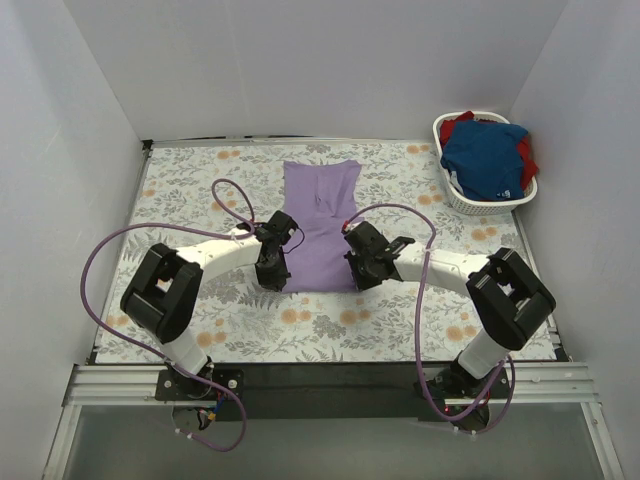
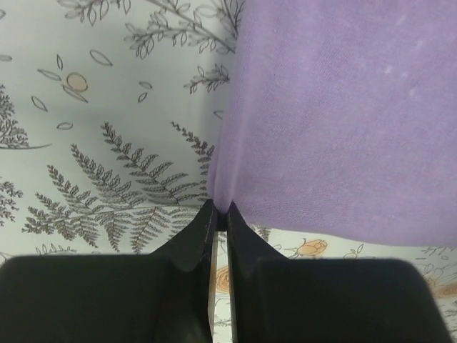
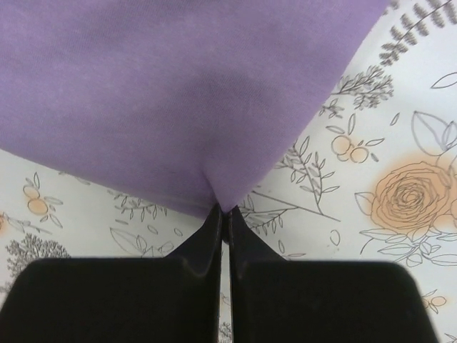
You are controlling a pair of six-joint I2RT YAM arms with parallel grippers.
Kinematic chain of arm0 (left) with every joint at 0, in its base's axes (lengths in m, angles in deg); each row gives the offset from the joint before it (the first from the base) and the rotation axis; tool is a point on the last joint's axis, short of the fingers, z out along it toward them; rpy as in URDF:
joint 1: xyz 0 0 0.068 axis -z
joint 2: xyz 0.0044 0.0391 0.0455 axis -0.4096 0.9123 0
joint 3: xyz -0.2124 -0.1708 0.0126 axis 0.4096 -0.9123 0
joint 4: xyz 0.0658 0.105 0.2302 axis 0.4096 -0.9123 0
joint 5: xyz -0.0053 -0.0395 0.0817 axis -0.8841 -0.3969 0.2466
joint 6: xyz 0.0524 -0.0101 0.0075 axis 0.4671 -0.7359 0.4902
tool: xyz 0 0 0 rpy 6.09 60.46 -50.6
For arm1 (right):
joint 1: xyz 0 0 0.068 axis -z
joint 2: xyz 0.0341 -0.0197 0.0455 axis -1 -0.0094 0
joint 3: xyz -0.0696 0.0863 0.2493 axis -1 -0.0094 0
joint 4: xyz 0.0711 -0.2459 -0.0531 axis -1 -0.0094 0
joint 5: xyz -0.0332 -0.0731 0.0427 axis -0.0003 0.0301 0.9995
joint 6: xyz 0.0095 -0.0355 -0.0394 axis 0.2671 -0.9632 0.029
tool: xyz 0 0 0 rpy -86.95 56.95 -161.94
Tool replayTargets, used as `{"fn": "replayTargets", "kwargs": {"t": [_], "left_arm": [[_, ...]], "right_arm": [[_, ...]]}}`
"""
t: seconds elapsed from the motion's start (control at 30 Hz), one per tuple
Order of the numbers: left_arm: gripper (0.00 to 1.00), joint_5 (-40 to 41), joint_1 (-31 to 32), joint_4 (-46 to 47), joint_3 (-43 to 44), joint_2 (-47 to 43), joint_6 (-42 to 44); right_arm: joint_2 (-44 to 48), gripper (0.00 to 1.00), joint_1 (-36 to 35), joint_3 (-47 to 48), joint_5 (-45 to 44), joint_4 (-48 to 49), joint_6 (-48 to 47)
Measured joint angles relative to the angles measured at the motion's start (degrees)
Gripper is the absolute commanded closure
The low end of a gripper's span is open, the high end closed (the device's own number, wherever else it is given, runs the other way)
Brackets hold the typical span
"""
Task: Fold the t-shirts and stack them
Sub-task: Fold the tshirt
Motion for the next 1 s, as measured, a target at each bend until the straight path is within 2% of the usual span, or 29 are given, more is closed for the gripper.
{"fn": "replayTargets", "kwargs": {"t": [0.17,0.37,0.53,0.6,0.7,0.8,1.0], "left_arm": [[1.00,-0.1,3.4,-4.2,-2.1,-2.7,-2.2],[1.00,-3.4,13.3,-12.9,-9.3,-15.9,-10.1],[1.00,-7.2,22.1,-17.0,-11.7,-23.1,-17.0],[1.00,-8.5,23.5,-17.7,-11.8,-24.5,-19.0],[1.00,-8.4,23.2,-18.3,-9.8,-24.3,-19.8],[1.00,-7.0,21.4,-19.3,-3.9,-21.4,-18.3],[1.00,-5.2,12.9,-16.8,8.0,-16.7,-12.0]], "right_arm": [[3.5,0.99,-1.7,-2.2,4.3,-4.5,-0.6],[14.9,0.99,-8.9,-9.4,11.5,-11.6,1.4],[22.4,0.99,-15.7,-13.2,16.6,-17.9,5.7],[23.7,0.99,-16.4,-13.2,16.9,-20.2,6.6],[24.3,0.99,-15.5,-9.7,15.1,-25.2,7.0],[24.3,0.99,-12.1,-2.8,13.1,-29.3,5.4],[22.3,0.99,-1.2,11.6,11.6,-32.4,-1.3]]}}
